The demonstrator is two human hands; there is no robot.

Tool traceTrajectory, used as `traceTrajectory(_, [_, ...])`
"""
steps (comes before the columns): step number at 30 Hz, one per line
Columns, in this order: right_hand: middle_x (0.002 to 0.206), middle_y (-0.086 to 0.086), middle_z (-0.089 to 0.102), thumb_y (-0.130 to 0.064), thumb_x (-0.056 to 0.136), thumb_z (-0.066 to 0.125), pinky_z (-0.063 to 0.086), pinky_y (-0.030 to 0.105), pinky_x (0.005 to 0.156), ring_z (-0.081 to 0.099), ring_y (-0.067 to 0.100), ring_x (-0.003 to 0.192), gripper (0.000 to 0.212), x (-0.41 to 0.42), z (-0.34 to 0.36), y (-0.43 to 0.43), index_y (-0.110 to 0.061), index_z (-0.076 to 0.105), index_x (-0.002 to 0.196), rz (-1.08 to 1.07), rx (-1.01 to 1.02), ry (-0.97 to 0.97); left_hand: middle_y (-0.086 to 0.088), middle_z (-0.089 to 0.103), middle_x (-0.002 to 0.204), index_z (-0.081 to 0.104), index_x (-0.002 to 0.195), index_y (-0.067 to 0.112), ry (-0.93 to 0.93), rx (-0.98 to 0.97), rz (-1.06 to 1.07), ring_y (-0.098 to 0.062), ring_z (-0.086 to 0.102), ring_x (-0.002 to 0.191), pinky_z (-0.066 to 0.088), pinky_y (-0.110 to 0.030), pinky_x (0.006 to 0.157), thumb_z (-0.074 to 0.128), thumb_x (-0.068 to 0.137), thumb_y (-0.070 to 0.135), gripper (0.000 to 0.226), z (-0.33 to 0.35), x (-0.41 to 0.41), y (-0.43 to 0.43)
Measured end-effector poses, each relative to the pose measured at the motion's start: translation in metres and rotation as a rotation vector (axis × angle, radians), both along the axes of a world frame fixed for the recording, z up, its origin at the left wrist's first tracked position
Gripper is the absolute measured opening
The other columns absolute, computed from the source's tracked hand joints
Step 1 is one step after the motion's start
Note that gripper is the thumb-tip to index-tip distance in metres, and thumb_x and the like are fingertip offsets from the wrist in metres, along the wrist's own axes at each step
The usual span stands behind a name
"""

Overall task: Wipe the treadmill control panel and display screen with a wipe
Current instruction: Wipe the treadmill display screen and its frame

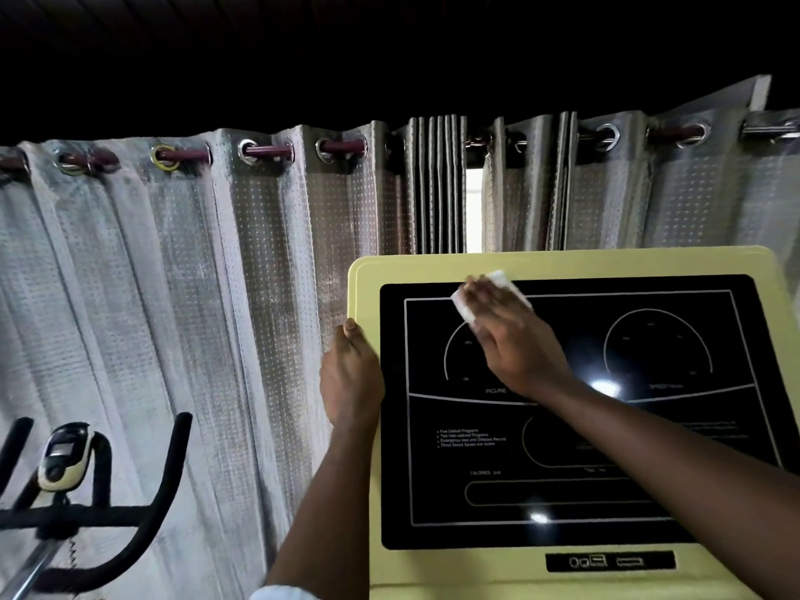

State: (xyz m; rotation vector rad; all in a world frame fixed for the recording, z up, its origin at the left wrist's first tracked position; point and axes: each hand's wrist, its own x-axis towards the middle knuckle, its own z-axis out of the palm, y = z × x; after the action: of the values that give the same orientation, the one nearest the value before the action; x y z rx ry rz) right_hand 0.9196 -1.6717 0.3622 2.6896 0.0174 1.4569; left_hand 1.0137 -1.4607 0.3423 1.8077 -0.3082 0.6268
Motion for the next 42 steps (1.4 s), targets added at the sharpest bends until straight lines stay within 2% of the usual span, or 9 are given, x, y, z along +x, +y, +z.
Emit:
traceTrajectory(9, [0.159,0.01,0.034,-0.017,0.1,0.039,0.022,0.04,0.123,0.027,0.023,0.15,0.052,-0.015,-0.003,-0.018,-0.01,0.037,0.151,-0.165,0.241,-0.185,-0.025,0.065,0.097,0.059,0.108,0.011,-0.018,-0.011,0.04,-0.045,0.06,0.087,0.04,-0.042,0.066,0.019,0.105,0.048,0.055,-0.002,0.0,-0.002])
traceTrajectory(13, [0.159,0.007,0.035,-0.022,0.101,0.036,0.021,0.038,0.124,0.026,0.019,0.15,0.051,-0.02,-0.01,-0.031,-0.013,0.038,0.151,-0.071,0.044,-0.056,-0.022,0.066,0.095,0.059,0.105,0.012,-0.021,0.002,0.051,-0.043,0.061,0.085,0.046,-0.045,0.068,0.016,0.103,0.052,0.059,-0.005,0.004,-0.003])
traceTrajectory(16, [0.159,0.01,0.033,-0.023,0.1,0.031,0.02,0.039,0.124,0.026,0.023,0.15,0.053,-0.027,-0.001,-0.045,-0.01,0.035,0.152,-0.197,0.287,-0.191,-0.024,0.066,0.091,0.059,0.102,0.01,-0.046,0.006,0.072,-0.044,0.061,0.081,0.047,-0.046,0.066,0.015,0.102,0.053,0.062,-0.005,0.005,-0.004])
traceTrajectory(26, [0.159,0.008,0.034,-0.024,0.101,0.031,0.021,0.037,0.124,0.026,0.02,0.15,0.053,-0.043,-0.021,-0.062,-0.01,0.035,0.152,-0.153,0.104,-0.094,-0.023,0.066,0.092,0.061,0.099,0.008,-0.043,-0.003,0.071,-0.042,0.061,0.081,0.046,-0.043,0.066,0.017,0.103,0.051,0.061,-0.003,0.004,-0.005])
traceTrajectory(30, [0.158,0.012,0.036,-0.023,0.099,0.031,0.02,0.038,0.124,0.029,0.025,0.149,0.054,-0.052,-0.01,-0.08,-0.008,0.037,0.151,-0.285,0.35,-0.241,-0.019,0.067,0.096,0.06,0.1,0.013,-0.014,0.007,0.088,-0.04,0.063,0.086,0.053,-0.051,0.076,0.013,0.099,0.058,0.065,-0.003,0.0,-0.005])
traceTrajectory(33, [0.158,0.01,0.035,-0.023,0.101,0.032,0.023,0.038,0.123,0.028,0.022,0.15,0.053,-0.058,-0.019,-0.087,-0.009,0.037,0.151,-0.182,0.121,-0.108,-0.021,0.066,0.093,0.06,0.097,0.01,-0.038,0.011,0.093,-0.041,0.062,0.084,0.053,-0.051,0.074,0.013,0.1,0.056,0.066,-0.002,0.001,-0.006])
traceTrajectory(36, [0.158,0.012,0.035,-0.023,0.099,0.029,0.022,0.041,0.123,0.027,0.024,0.15,0.056,-0.063,-0.012,-0.1,-0.009,0.035,0.152,-0.284,0.355,-0.248,-0.022,0.067,0.094,0.062,0.1,0.009,-0.049,0.013,0.106,-0.041,0.062,0.084,0.052,-0.051,0.073,0.015,0.101,0.053,0.065,-0.001,-0.001,-0.006])
traceTrajectory(40, [0.158,0.011,0.035,-0.023,0.1,0.031,0.024,0.041,0.123,0.027,0.024,0.15,0.054,-0.071,-0.015,-0.108,-0.009,0.035,0.152,-0.228,0.176,-0.157,-0.025,0.066,0.096,0.062,0.101,0.006,-0.057,0.005,0.094,-0.042,0.061,0.084,0.049,-0.046,0.071,0.018,0.104,0.047,0.061,0.0,-0.003,-0.005])
traceTrajectory(42, [0.158,0.014,0.034,-0.022,0.098,0.03,0.021,0.043,0.124,0.027,0.026,0.149,0.056,-0.076,-0.01,-0.119,-0.007,0.034,0.152,-0.308,0.389,-0.268,-0.027,0.066,0.1,0.063,0.103,0.004,-0.062,0.005,0.097,-0.043,0.061,0.087,0.046,-0.045,0.071,0.019,0.104,0.045,0.06,0.0,-0.004,-0.006])
